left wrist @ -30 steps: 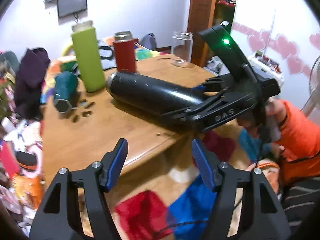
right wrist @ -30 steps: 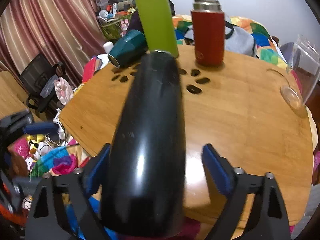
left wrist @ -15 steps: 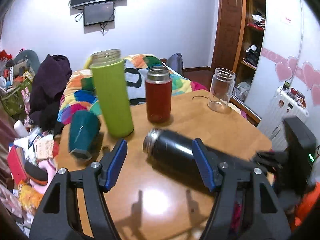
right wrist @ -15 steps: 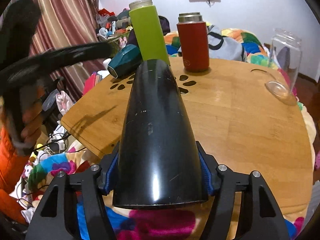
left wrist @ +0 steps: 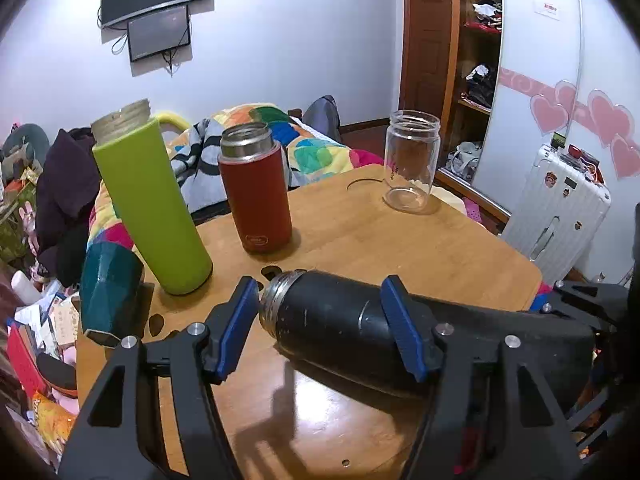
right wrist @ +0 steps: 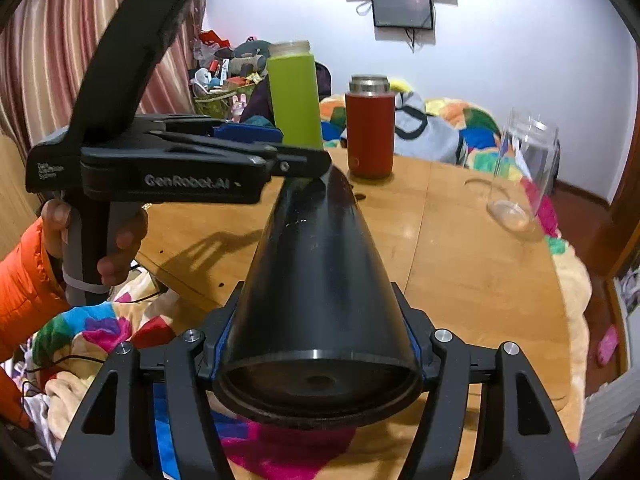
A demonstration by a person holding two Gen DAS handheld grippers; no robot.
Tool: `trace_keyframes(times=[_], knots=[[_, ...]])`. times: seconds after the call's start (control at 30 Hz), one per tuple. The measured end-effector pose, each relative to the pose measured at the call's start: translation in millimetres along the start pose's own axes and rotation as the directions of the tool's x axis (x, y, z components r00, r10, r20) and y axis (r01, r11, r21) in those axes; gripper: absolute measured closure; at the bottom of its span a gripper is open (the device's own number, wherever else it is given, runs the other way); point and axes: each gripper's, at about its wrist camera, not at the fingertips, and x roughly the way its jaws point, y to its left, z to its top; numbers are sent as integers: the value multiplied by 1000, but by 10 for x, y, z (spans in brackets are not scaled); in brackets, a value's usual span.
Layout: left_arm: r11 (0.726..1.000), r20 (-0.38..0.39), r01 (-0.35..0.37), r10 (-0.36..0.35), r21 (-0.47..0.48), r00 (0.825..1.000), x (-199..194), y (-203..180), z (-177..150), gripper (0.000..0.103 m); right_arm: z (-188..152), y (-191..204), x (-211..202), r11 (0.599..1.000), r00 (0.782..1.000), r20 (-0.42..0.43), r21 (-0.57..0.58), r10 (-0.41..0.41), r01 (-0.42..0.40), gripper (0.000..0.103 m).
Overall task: Flip cup upside down
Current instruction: 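Rotate the black tumbler upright with the right tool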
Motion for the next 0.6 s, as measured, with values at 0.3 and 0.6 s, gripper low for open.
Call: trace_keyframes(times=[0.3,0.6], knots=[[996,23,58,-57,-66,998,-34,60,108,44,188,79,-193,999,998,67,-46,-13,16,42],[994,61,66,-61,-82,996,-153,127,154,46,429,29,-282,999,989,147,-37,-12,18,42]])
